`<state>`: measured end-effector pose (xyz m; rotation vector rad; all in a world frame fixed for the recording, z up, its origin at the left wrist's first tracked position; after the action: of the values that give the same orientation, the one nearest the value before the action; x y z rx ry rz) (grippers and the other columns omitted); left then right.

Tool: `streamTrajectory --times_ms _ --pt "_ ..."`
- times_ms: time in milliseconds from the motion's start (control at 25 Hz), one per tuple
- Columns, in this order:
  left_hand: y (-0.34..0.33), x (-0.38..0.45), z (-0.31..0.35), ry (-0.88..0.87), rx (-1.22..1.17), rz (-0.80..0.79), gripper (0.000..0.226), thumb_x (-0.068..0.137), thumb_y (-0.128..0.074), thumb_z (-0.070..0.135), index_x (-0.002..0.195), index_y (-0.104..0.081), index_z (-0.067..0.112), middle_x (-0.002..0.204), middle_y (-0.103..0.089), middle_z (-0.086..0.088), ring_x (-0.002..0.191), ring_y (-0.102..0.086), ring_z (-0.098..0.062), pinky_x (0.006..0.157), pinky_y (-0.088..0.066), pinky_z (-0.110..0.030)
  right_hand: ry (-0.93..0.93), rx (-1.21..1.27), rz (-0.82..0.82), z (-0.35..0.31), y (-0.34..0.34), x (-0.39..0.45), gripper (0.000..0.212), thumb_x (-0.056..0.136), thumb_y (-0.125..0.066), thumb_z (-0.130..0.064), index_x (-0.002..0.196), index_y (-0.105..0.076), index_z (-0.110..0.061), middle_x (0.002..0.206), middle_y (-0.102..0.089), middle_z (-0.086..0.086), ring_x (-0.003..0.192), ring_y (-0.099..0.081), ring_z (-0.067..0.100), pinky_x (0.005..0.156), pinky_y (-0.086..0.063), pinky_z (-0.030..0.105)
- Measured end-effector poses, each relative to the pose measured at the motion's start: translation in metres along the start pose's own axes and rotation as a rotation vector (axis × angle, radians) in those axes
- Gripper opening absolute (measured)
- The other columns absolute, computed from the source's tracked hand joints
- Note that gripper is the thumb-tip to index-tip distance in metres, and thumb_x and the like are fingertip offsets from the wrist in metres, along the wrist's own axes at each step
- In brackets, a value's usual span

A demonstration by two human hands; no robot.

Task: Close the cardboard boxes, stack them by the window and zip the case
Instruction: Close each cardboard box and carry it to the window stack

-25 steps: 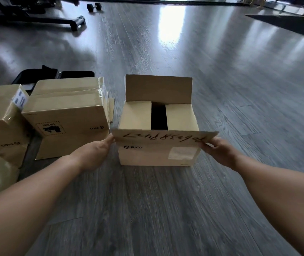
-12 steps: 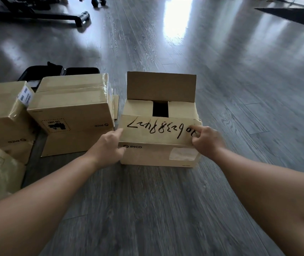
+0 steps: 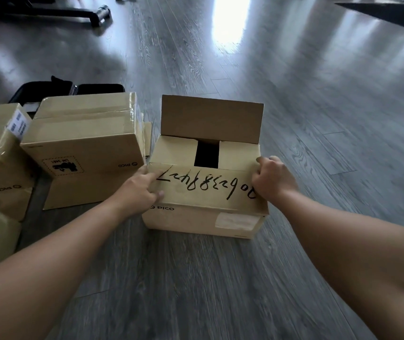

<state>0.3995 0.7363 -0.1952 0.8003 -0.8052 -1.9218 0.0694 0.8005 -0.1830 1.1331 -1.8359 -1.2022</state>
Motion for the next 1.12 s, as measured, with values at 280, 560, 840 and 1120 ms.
streamTrajectory --times_ms 280,560,840,1120 --pt "0.008 0.009 -0.008 0.0 -0.012 0.005 0.067 0.09 -0.073 0.028 0.15 -0.043 0.032 0.165 -0.016 0.004 0.15 -0.021 -0.022 0.118 -0.018 -0.031 -0.164 0.182 -0.183 -0.009 -0.03 0.045 0.09 0.089 -0.062 -0.045 0.16 -0.015 -0.016 0.169 -0.01 0.002 0.15 -0.024 0.029 0.12 -0.029 0.046" --pt "0.011 0.018 -0.017 -0.007 -0.008 -0.004 0.068 0.085 -0.077 0.03 0.145 -0.048 0.039 0.164 -0.019 0.006 0.148 -0.027 -0.019 0.117 -0.022 -0.028 -0.202 0.41 -0.12 -0.012 -0.024 0.071 0.097 0.082 -0.074 -0.034 0.156 -0.018 -0.008 0.163 -0.021 0.012 0.148 -0.027 0.029 0.119 -0.03 0.043" --pt "0.005 0.022 -0.021 0.003 -0.002 0.008 0.066 0.086 -0.074 0.03 0.145 -0.045 0.043 0.164 -0.017 0.009 0.148 -0.026 -0.017 0.11 -0.018 -0.02 -0.197 0.618 -0.033 -0.008 -0.003 0.06 0.08 0.071 -0.068 -0.037 0.143 -0.036 -0.03 0.134 -0.054 -0.003 0.127 -0.051 0.028 0.109 -0.041 0.051" --pt "0.008 0.017 -0.011 0.017 0.001 0.052 0.068 0.081 -0.076 0.023 0.143 -0.051 0.035 0.159 -0.033 0.003 0.142 -0.037 -0.021 0.107 -0.032 -0.025 -0.055 0.735 -0.128 0.013 -0.005 0.014 0.057 0.076 -0.079 -0.03 0.127 -0.054 -0.035 0.137 -0.052 0.002 0.11 -0.06 0.021 0.089 -0.057 0.051"
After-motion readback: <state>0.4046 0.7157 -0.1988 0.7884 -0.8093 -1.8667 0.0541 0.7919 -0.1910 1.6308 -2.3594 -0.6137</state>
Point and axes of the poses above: each hand's wrist, its own x-axis towards the middle knuckle, its own y-axis out of the back of the hand, z = x × y, the point moved 8 cm from there along x, towards the middle knuckle
